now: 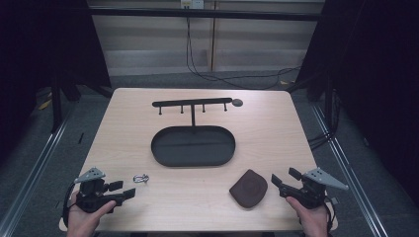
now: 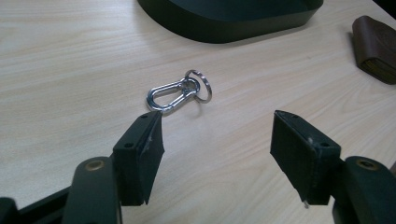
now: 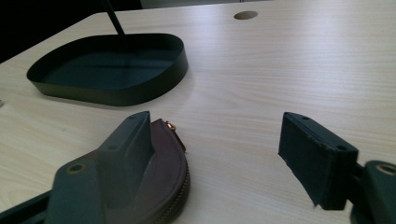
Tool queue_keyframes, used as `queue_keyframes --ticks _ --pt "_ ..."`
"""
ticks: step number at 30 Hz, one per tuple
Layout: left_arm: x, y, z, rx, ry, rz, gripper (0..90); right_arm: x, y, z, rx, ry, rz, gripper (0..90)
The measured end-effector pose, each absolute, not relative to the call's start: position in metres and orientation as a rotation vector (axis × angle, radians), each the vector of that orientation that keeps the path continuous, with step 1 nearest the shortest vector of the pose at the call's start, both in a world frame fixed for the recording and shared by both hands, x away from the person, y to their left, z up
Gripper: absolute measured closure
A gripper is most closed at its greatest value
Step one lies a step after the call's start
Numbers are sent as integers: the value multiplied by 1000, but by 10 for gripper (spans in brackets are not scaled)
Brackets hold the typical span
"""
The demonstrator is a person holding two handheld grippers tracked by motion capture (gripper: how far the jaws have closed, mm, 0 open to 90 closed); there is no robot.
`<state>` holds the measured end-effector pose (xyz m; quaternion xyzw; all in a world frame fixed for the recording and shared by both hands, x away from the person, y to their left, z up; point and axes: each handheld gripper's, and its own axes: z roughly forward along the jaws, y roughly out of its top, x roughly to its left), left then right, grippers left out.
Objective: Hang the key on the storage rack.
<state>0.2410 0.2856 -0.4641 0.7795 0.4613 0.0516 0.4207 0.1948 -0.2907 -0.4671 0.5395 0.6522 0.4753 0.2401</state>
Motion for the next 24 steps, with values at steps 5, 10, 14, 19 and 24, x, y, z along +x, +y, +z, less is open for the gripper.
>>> queue_keyframes --ticks 5,10,14,19,24 --pt "242 283 -465 1975 1156 120 363 192 -291 -465 1474 1771 1300 255" --pt "242 280 -465 1971 1165 130 377 193 -290 -464 1483 1813 1308 274" --pt "242 273 -465 1998 1164 139 385 192 -291 -462 1500 1861 1313 286" --pt "242 272 -460 1995 1201 196 389 191 -289 -460 1494 1884 1317 283" --pt "247 266 -457 2049 1123 121 430 193 -289 -462 1507 1893 1313 277"
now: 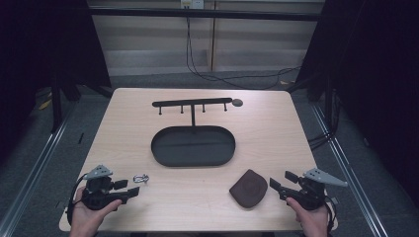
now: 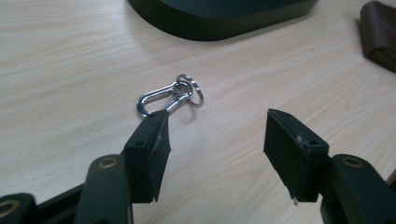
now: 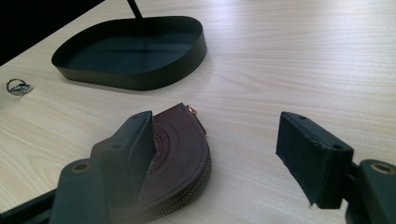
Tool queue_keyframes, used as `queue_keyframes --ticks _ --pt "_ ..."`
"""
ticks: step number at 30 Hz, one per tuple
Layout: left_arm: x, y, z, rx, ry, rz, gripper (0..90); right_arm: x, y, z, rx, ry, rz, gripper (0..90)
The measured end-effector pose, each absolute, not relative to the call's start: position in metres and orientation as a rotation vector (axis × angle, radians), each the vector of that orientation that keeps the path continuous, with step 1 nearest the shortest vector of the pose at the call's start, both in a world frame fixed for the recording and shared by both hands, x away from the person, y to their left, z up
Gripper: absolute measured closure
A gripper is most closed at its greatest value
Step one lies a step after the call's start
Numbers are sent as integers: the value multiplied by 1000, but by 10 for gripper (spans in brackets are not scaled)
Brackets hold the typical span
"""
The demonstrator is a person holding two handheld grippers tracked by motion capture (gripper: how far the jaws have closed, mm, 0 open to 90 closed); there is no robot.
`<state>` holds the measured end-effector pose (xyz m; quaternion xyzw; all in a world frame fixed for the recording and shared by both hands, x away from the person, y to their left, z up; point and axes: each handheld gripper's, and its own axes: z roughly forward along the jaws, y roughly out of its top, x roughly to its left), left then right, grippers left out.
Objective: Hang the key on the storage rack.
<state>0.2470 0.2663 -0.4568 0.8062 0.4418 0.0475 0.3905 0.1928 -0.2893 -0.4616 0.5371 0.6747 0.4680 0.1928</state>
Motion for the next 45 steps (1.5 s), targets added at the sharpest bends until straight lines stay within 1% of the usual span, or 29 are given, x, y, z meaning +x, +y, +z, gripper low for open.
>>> queue_keyframes --ticks 1,4,11,18,21,25,32,37,45 --pt "249 264 -456 2074 1123 100 462 193 -290 -462 1508 1895 1315 276" --pt "252 257 -455 2111 1148 83 451 193 -290 -462 1509 1895 1320 276" --pt "261 249 -451 2199 1147 86 483 195 -287 -463 1497 1938 1310 271" --pt "272 245 -438 2227 1134 74 546 196 -286 -464 1505 1950 1309 272" --pt "279 243 -433 2238 1150 71 554 195 -287 -464 1507 1950 1307 271" --pt "287 238 -427 2261 1186 101 594 196 -288 -465 1517 1940 1308 265" --pt "306 230 -428 2349 1222 53 596 197 -287 -465 1518 1951 1300 265" --pt "317 223 -428 2424 1223 31 666 197 -287 -465 1520 1954 1296 263" --pt "332 214 -433 2534 1233 -31 660 198 -286 -466 1520 1965 1287 264"
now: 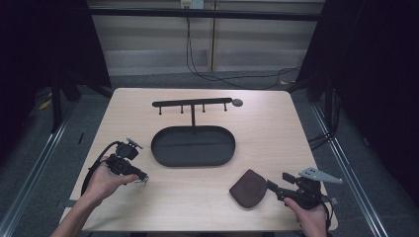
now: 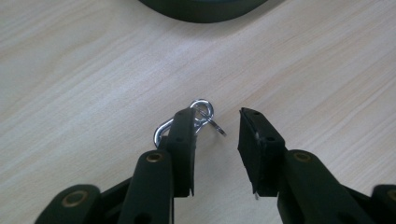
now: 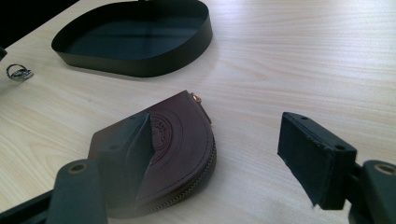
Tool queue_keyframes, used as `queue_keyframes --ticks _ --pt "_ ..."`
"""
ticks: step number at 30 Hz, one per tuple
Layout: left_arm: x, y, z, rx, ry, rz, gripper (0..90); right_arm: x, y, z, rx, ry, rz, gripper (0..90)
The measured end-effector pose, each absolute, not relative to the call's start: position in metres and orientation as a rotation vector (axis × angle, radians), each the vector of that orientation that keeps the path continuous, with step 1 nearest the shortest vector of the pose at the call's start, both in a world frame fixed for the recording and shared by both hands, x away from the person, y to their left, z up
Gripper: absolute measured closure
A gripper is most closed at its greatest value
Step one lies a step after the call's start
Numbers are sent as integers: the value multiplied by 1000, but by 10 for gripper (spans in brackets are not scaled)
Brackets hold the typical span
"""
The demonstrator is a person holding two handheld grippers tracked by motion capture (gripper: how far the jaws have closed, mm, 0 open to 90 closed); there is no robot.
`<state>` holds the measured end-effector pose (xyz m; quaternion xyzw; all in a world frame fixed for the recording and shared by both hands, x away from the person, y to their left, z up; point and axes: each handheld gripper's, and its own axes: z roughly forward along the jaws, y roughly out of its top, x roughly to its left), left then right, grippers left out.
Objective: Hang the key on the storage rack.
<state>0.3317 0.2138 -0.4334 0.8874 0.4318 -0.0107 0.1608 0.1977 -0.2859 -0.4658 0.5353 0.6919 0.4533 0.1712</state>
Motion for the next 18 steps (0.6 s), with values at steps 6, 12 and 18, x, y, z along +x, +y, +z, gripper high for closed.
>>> queue_keyframes --ticks 6,12,18 --pt "342 210 -438 2549 1272 -65 649 199 -285 -467 1515 1985 1279 264" --pt "350 206 -441 2578 1275 -108 677 199 -285 -467 1515 1987 1276 264" --pt "353 203 -446 2594 1287 -133 733 199 -285 -467 1520 1992 1274 264"
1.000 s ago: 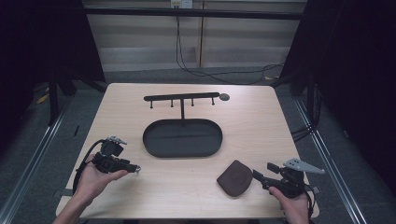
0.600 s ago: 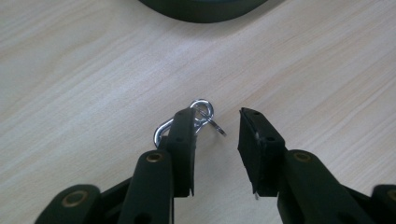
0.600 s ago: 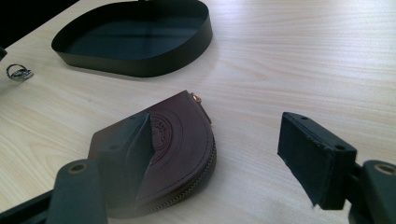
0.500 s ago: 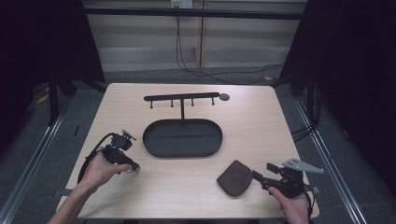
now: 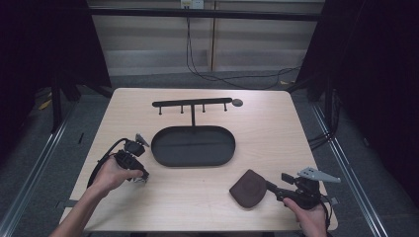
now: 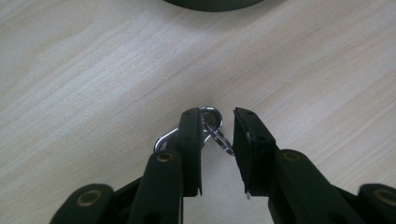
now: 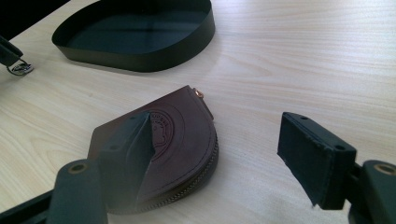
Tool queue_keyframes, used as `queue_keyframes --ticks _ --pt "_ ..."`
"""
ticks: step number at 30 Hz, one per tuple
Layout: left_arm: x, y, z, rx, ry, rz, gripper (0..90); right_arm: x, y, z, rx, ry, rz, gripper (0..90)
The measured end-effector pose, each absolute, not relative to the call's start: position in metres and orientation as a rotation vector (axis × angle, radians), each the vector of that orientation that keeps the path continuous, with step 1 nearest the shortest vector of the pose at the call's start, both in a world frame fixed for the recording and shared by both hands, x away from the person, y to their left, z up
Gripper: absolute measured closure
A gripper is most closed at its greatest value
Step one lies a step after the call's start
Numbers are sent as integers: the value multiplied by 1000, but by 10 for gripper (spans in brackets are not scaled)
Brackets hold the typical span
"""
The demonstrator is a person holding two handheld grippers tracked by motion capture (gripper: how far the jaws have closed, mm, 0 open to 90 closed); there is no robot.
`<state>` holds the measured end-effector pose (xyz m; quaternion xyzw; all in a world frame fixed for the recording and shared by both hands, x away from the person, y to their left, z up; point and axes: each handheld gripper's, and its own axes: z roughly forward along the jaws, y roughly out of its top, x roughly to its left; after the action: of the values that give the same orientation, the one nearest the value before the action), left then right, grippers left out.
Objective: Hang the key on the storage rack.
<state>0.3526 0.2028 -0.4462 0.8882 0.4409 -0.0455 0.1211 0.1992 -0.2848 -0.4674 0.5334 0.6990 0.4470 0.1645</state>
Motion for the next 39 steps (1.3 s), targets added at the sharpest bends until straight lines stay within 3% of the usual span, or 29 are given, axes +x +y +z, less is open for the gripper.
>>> queue_keyframes --ticks 6,13,39 --pt "355 200 -453 2640 1282 -169 758 200 -284 -468 1518 1998 1275 265" --pt "354 201 -451 2667 1242 -195 887 200 -284 -468 1524 1999 1263 265" --pt "357 207 -398 2715 1177 -100 893 200 -284 -469 1537 1992 1240 269"
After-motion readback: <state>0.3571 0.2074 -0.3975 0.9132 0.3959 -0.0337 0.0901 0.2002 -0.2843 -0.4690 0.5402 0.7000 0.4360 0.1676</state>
